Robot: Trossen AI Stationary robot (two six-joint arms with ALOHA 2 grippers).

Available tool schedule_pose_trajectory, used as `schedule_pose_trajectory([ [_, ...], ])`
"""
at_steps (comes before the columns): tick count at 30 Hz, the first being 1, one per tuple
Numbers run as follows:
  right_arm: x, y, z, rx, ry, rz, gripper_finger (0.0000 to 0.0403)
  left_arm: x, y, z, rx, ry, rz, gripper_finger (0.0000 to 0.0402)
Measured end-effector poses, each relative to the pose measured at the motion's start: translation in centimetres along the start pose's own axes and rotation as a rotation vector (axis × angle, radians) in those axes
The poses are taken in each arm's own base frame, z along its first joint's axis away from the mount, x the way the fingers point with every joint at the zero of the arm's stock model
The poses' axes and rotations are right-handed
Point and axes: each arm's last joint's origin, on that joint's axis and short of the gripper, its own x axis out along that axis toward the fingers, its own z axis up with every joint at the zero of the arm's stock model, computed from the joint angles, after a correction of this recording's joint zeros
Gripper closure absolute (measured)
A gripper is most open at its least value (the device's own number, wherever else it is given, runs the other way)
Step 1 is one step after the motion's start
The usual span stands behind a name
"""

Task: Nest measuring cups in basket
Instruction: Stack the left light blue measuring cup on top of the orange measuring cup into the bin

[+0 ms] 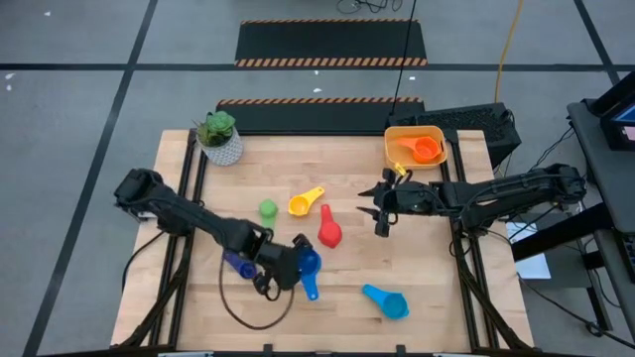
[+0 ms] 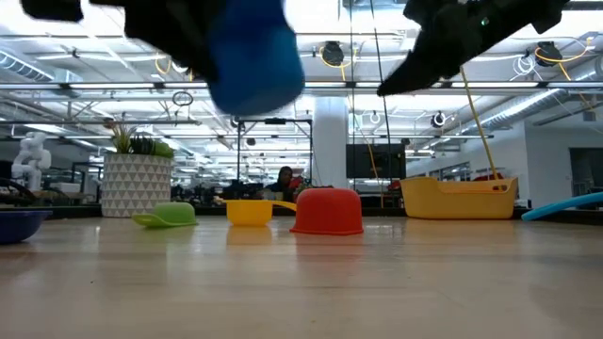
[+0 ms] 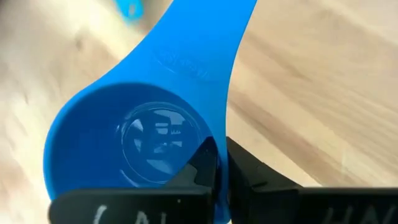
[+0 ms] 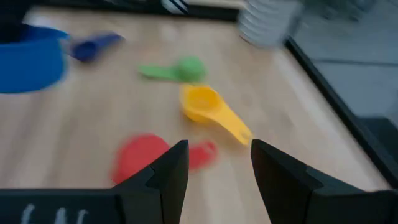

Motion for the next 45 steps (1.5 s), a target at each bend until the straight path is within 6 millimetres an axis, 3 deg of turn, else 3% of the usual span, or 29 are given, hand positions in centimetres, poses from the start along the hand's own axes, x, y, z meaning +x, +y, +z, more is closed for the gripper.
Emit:
schedule_pose_trajectory([
  [8, -0.9, 2.5, 2.2, -0.090, -0.252, 0.245, 0.0236, -1.7, 4.1, -1.6, 0.156, -0.319, -0.146, 0.0389],
  [16, 0.0, 4.9, 2.9, -0.143, -0.388, 0.448, 0.0236, -1.2, 7.1, -3.2, 0.276, -0.558, -0.196, 0.0392],
  [21, 1.6, 5.5, 2.3, -0.142, -0.358, 0.521, 0.0236, -0.4, 7.4, -3.4, 0.302, -0.617, -0.227, 0.0383],
  [25, 2.7, 5.7, 2.9, -0.122, -0.350, 0.581, 0.0236, 0.0, 7.2, -3.1, 0.349, -0.646, -0.228, 0.0394],
  [30, 4.3, 6.6, 3.9, -0.131, -0.341, 0.713, 0.0236, 0.4, 7.2, -3.1, 0.356, -0.662, -0.242, 0.0380],
  [36, 6.1, 7.4, 4.6, -0.143, -0.331, 0.744, 0.0236, 0.8, 7.1, -3.3, 0.350, -0.672, -0.274, 0.0394],
  [41, 6.5, 7.6, 4.5, -0.144, -0.323, 0.742, 0.0236, 1.0, 6.9, -3.5, 0.341, -0.673, -0.309, 0.0379],
  [45, 6.5, 7.6, 4.5, -0.145, -0.322, 0.743, 0.0236, 1.0, 6.9, -3.5, 0.342, -0.672, -0.309, 0.0389],
])
